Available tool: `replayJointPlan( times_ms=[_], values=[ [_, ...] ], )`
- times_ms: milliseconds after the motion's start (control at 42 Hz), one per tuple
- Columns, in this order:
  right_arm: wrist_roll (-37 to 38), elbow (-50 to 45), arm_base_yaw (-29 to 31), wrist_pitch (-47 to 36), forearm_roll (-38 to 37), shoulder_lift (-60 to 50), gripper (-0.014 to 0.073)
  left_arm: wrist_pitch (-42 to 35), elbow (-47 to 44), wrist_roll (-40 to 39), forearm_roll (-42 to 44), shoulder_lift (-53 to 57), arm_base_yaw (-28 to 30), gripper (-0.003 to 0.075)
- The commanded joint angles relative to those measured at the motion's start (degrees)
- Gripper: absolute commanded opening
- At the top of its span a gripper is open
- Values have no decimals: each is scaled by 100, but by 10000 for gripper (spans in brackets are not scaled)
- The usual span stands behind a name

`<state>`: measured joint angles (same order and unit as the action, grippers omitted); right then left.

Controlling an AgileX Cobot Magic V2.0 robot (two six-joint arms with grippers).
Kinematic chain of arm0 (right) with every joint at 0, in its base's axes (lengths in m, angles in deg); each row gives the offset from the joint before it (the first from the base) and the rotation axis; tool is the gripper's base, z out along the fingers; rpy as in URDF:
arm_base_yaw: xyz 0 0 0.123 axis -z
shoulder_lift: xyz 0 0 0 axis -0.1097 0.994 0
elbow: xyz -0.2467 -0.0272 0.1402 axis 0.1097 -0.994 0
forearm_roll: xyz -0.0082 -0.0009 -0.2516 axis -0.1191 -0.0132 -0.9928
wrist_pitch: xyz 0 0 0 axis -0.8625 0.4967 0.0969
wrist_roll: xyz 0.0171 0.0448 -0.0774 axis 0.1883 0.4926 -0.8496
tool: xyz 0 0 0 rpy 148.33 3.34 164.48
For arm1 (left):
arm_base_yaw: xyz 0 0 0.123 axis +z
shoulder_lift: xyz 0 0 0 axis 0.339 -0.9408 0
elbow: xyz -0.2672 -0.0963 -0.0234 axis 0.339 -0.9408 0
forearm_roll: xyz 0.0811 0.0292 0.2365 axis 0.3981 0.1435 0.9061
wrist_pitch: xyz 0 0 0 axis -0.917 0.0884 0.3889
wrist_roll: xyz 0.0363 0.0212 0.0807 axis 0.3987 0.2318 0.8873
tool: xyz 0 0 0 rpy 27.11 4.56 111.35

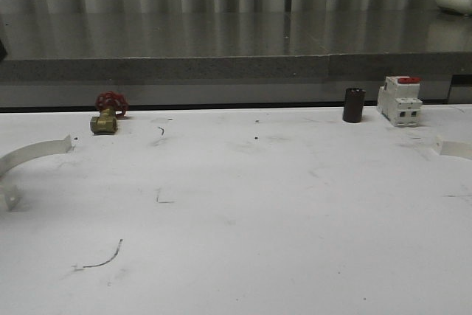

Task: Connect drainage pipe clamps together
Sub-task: 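Close the left gripper on the white semicircular clamp half's tab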

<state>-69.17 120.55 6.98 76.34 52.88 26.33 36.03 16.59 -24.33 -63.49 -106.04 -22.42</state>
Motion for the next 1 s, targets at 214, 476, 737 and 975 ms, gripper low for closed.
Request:
replayJointPlan(
  times_ms=[214, 476, 737, 975],
  values=[
    [-17, 148, -12, -366, -61, -1, 507, -42, 889, -53, 17, -1011, 12, 385],
    [-17, 148, -12, -366, -61, -1, 507, -2, 1268, -53, 109, -1571, 12, 386],
    [-17, 148, -12, -366, -61, -1, 507, -48, 1314, -53, 99, -1717, 12, 386],
    [-17, 148, -12, -366, -61, -1, 507, 60, 1314, -53, 65, -1720, 12, 384]
  ],
)
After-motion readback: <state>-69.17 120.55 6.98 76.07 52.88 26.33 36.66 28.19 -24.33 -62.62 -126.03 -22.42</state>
